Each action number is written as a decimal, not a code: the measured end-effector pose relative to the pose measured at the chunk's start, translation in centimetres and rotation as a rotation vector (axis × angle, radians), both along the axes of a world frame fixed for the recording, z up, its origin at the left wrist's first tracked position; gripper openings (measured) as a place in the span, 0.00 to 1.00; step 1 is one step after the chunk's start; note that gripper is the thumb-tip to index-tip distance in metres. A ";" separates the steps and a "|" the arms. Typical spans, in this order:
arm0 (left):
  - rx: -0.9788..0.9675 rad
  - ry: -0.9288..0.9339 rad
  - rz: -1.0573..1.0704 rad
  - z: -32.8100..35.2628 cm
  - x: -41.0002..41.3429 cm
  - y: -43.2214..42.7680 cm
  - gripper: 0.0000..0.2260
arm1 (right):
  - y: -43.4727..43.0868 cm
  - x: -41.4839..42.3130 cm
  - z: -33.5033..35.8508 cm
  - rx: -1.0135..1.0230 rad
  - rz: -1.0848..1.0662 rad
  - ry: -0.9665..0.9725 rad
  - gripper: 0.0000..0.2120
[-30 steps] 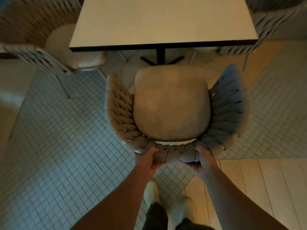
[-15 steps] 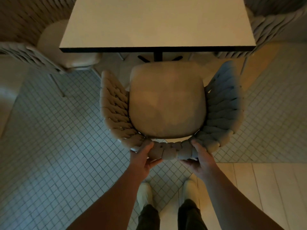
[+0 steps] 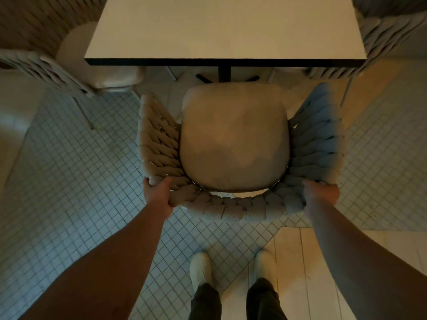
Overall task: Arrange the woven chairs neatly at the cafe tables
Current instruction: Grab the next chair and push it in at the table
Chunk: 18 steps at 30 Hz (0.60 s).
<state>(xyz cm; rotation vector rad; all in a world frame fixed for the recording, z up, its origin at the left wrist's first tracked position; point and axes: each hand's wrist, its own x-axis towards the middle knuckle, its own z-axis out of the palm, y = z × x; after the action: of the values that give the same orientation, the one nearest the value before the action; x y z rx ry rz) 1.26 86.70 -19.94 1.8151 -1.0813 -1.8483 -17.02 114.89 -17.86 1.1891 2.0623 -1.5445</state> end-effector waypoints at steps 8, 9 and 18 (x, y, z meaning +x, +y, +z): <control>-0.036 0.009 -0.037 -0.4 -0.1 -0.8 0.21 | 0.4 0.6 -1.4 -0.019 -0.018 0.027 0.18; -0.044 0.016 -0.050 -0.3 -0.4 -1.1 0.21 | 0.3 0.6 -1.6 -0.030 -0.023 0.032 0.19; -0.066 0.034 -0.039 -0.4 -2.2 -1.1 0.26 | 0.5 -1.4 -2.2 0.031 -0.003 0.035 0.20</control>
<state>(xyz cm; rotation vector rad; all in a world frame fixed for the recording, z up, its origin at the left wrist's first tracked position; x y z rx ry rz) -0.96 85.62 -20.33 1.7317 -1.1595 -1.8360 -18.43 115.36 -20.07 1.1840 2.1149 -1.5514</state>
